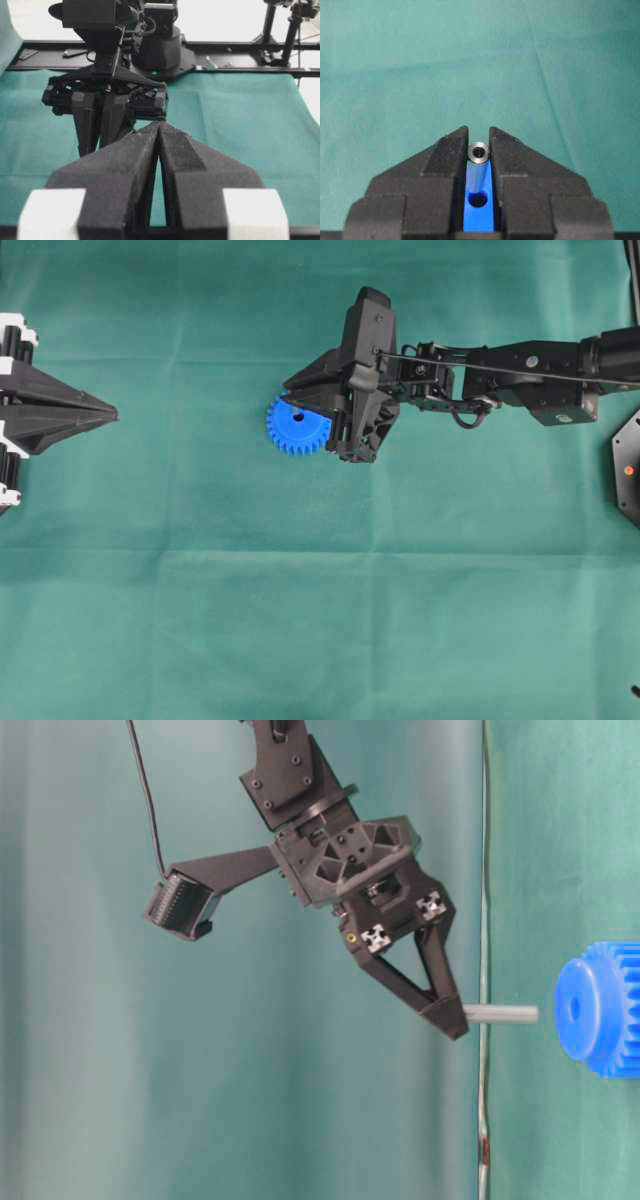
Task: Insert the shaft placed at a random location into the center hole of the medium gear at another random location.
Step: 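Lower the shaft with the right gripper into the gear's center hole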
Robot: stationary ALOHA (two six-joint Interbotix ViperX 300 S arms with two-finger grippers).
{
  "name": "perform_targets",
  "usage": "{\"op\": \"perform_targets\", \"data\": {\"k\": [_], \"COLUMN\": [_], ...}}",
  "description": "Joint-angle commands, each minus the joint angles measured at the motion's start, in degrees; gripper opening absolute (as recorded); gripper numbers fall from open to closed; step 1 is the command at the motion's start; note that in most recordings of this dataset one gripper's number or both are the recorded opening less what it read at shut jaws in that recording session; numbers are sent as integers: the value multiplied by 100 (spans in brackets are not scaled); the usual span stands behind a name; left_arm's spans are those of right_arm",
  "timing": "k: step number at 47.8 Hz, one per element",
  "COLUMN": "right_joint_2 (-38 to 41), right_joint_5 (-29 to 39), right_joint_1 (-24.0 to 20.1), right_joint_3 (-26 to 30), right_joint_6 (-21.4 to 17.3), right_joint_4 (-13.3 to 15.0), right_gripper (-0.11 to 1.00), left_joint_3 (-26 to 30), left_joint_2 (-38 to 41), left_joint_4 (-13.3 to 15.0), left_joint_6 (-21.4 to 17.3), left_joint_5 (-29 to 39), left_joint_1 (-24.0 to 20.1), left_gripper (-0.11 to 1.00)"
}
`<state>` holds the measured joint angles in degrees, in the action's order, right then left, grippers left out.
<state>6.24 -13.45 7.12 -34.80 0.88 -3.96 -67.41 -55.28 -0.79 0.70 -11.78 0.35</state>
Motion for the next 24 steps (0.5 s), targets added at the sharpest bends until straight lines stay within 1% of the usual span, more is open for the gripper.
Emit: {"op": "perform_targets", "data": {"k": [1, 24], "right_joint_2": [-167, 352], "right_joint_5": [0, -246], "right_joint_1": [-9, 70], "right_joint_3": [62, 97], "right_joint_6": [44, 35], "right_joint_4": [-9, -26], "right_gripper": [13, 13], "left_joint_3": [123, 123], "left_joint_2": [44, 53], "left_joint_4": [-9, -9], "left_joint_6": [9, 9], "left_joint_5": [-35, -35], "left_joint_1": [9, 9], "left_gripper": [0, 0]}}
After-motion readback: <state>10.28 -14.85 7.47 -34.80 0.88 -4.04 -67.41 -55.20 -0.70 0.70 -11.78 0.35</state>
